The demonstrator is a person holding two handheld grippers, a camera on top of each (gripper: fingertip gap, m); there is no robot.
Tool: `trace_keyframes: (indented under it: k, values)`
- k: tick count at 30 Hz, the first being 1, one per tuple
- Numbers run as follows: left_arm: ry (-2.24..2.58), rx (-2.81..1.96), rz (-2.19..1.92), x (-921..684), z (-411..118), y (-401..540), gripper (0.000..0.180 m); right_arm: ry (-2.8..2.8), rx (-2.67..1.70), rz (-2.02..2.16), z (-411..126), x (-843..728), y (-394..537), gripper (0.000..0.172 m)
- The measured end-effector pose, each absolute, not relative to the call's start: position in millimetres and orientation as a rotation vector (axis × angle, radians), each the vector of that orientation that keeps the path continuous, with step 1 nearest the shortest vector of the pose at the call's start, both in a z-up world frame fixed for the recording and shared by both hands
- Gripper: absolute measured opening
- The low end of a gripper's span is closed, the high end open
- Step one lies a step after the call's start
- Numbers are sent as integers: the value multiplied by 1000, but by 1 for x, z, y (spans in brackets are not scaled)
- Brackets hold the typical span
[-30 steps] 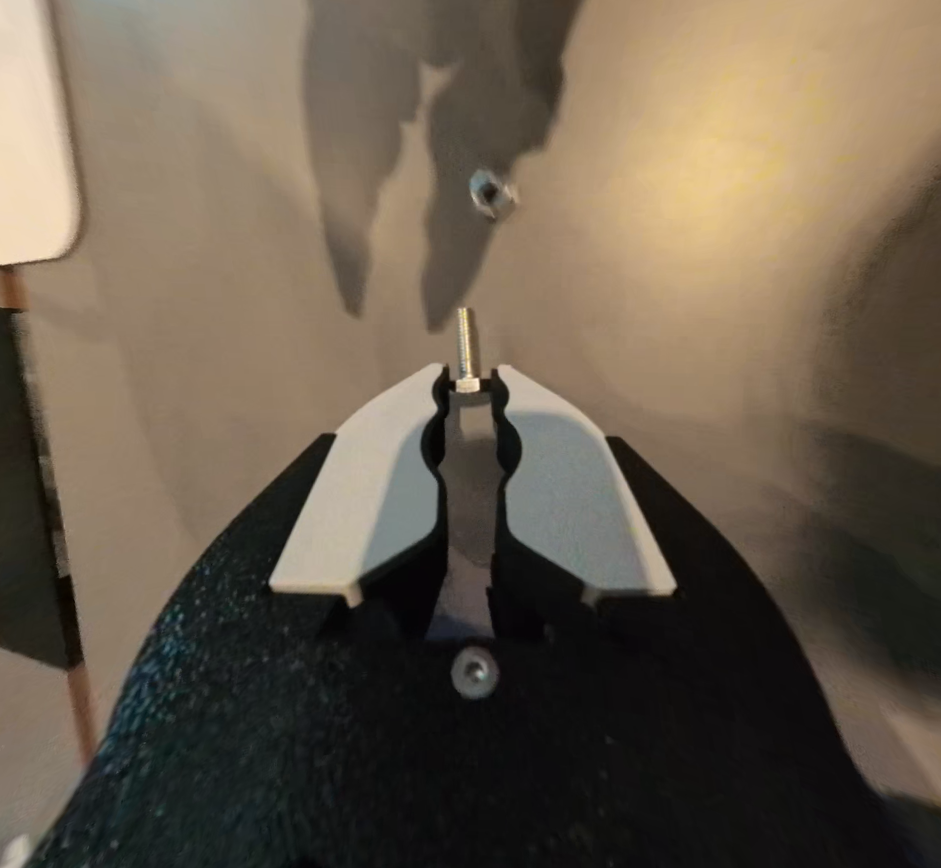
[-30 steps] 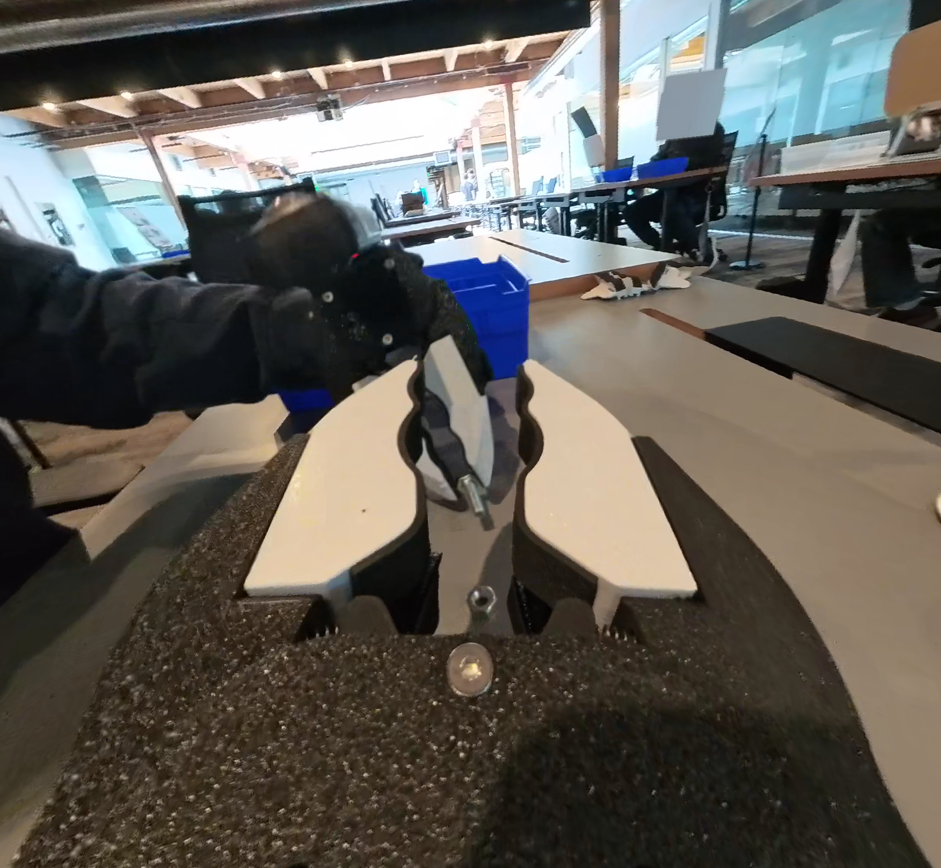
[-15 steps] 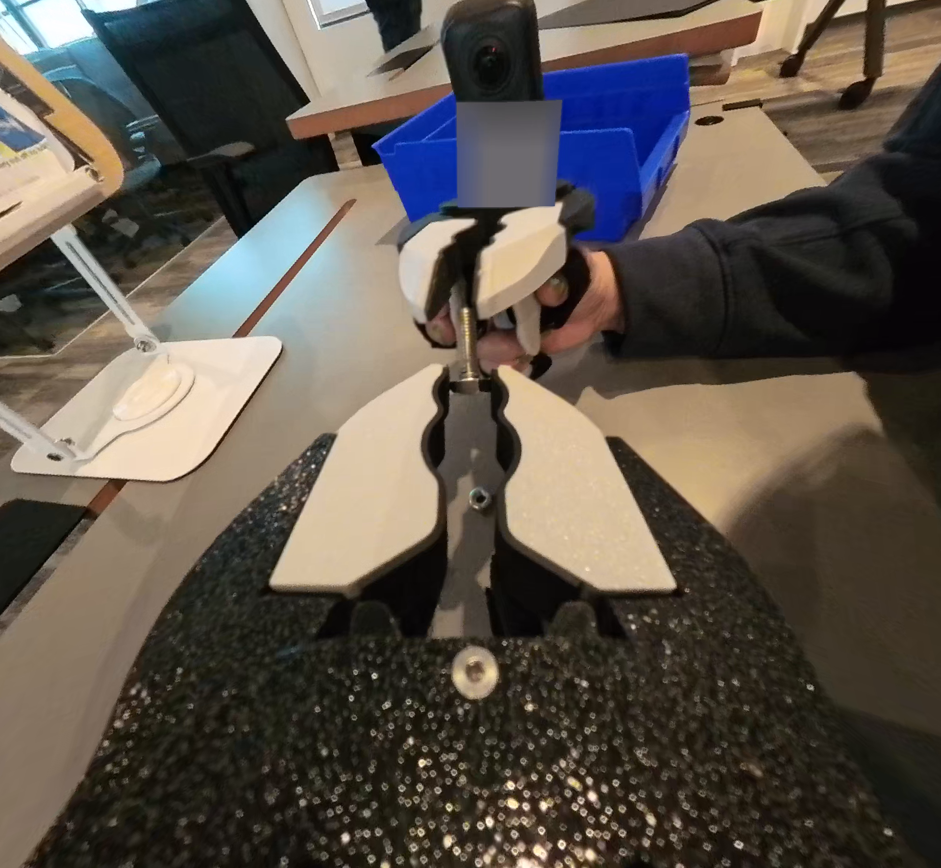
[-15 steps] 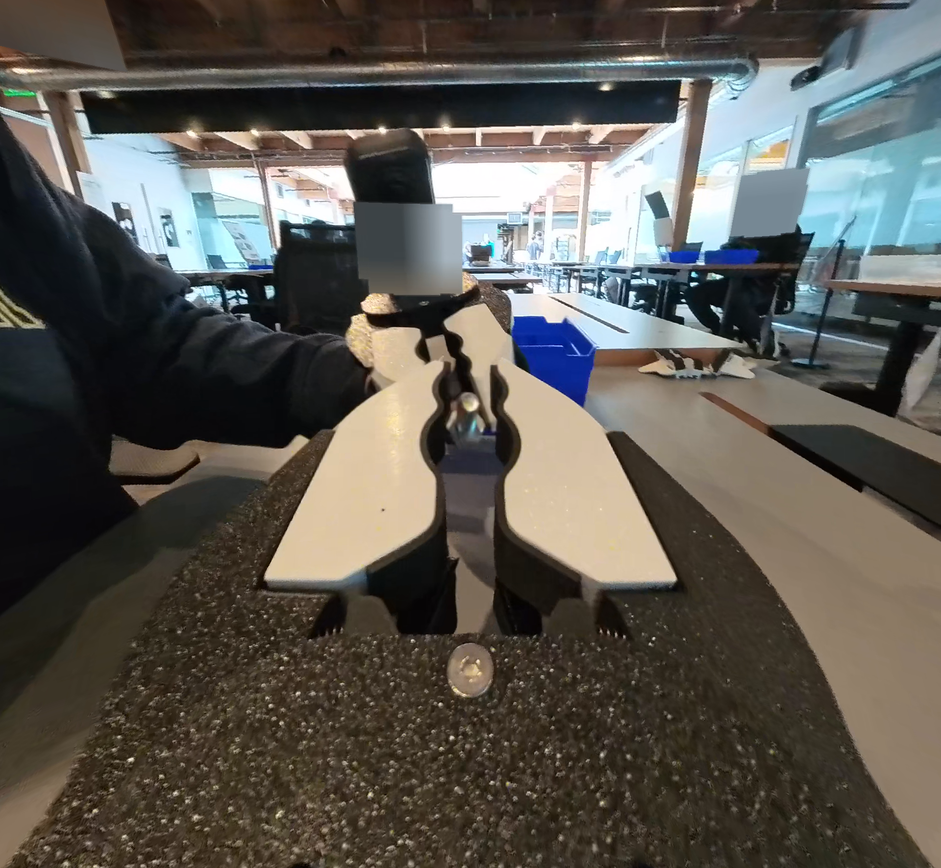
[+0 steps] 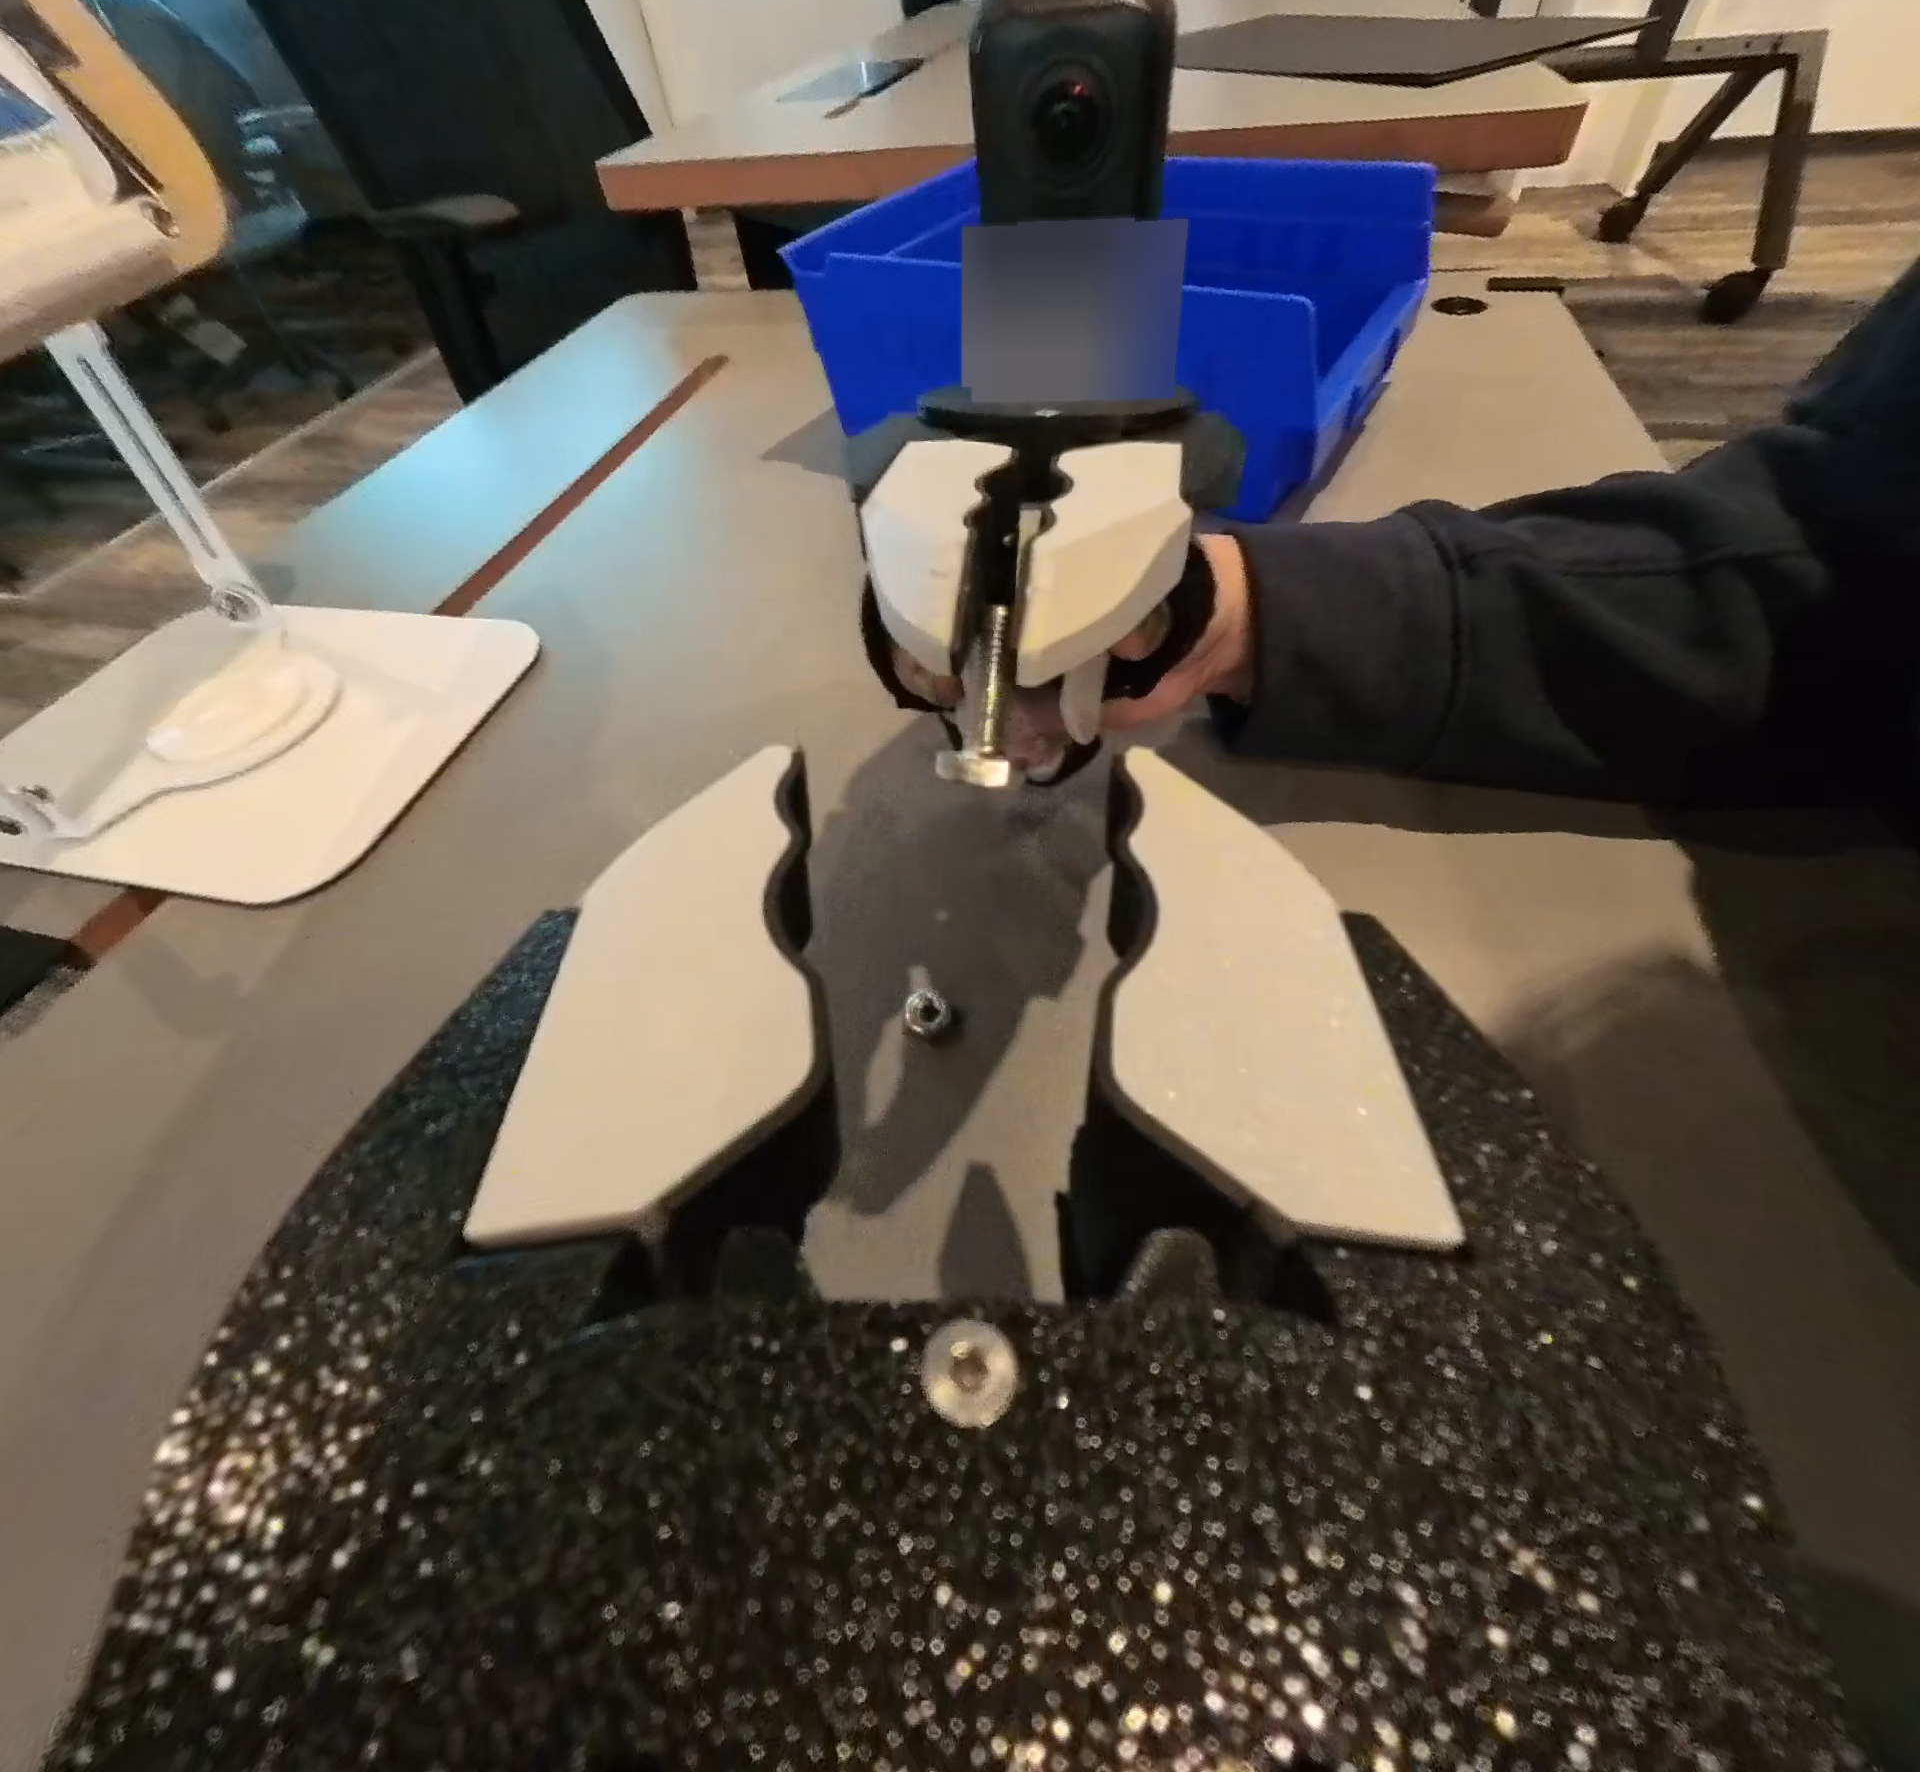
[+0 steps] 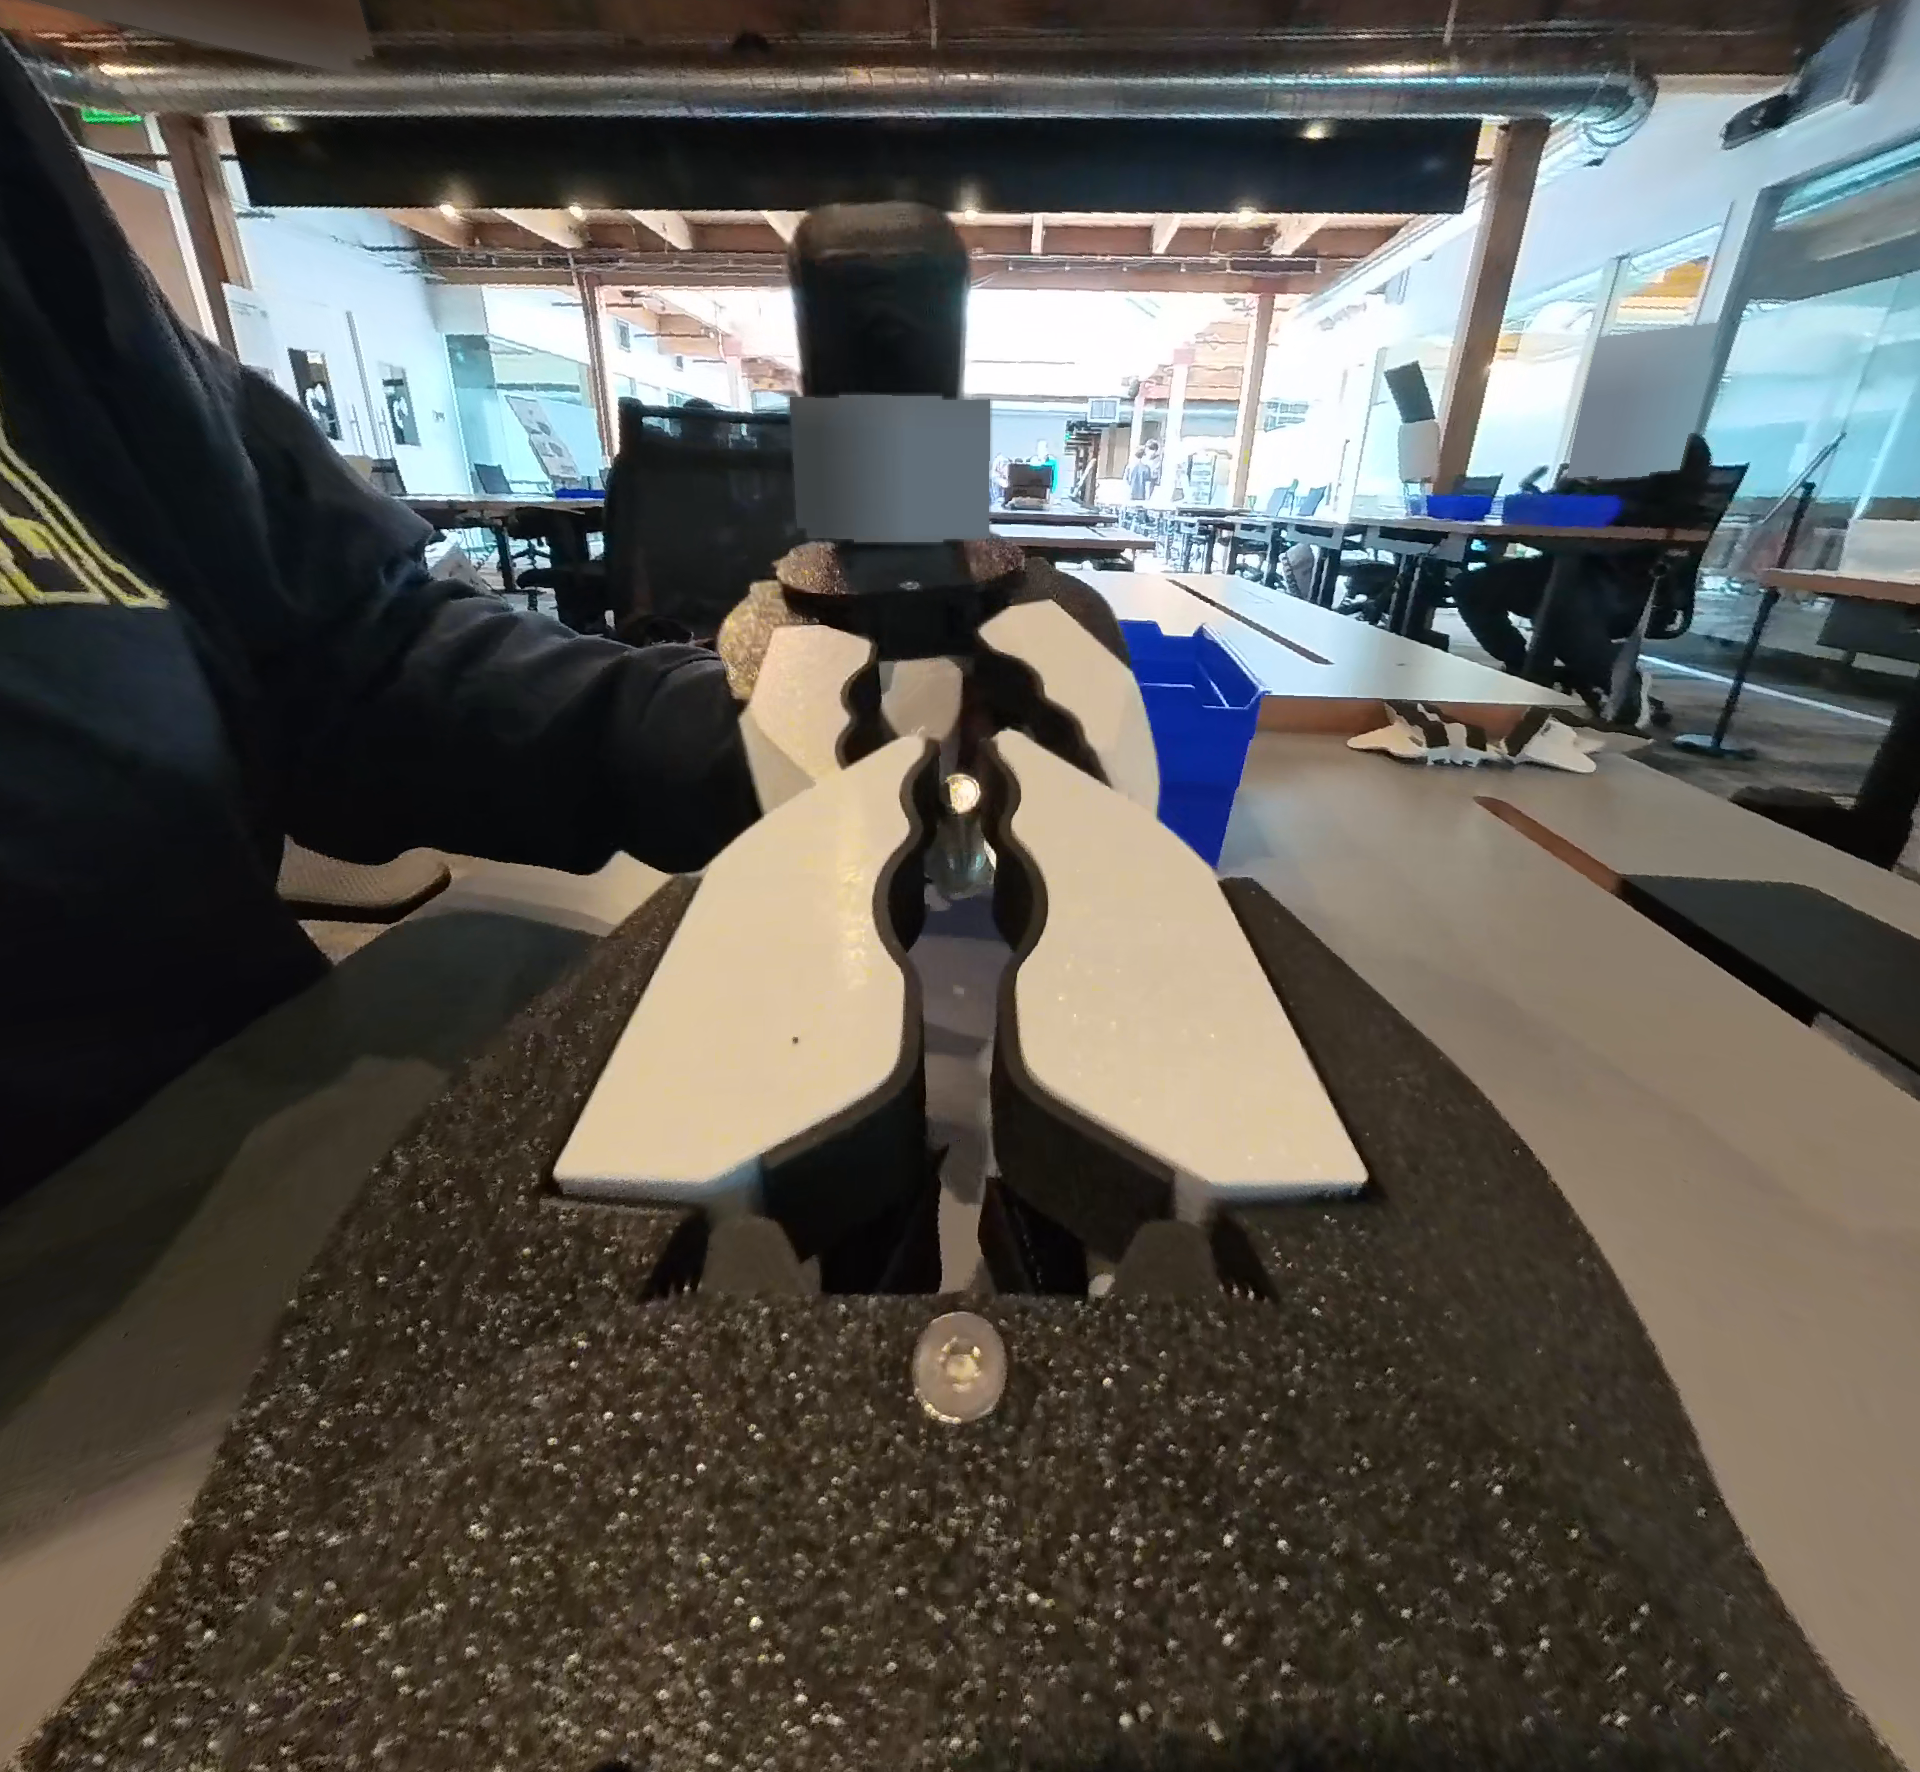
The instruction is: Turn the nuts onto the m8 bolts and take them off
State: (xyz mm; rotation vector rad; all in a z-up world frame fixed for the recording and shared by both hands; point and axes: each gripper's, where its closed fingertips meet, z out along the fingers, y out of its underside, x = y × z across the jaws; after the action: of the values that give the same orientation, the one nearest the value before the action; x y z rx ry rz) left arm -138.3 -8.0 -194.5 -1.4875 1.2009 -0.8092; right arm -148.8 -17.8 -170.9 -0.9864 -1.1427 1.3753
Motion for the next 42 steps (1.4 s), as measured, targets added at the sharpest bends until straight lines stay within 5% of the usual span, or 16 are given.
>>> trace_keyframes:
  k: [6,36,42]
  values:
    - [1319,-1542,-744,-136,-204,-18,25,-1173,-957,1404,-171,-150,-25,7]
    - [1193,-1501,-320,-137,-200,3,15,-1084,-974,1359,-167,-146,-13,7]
    - [913,-1569,-366,-156,-202,39,15,-1150,-1203,1078,-198,-126,18,32]
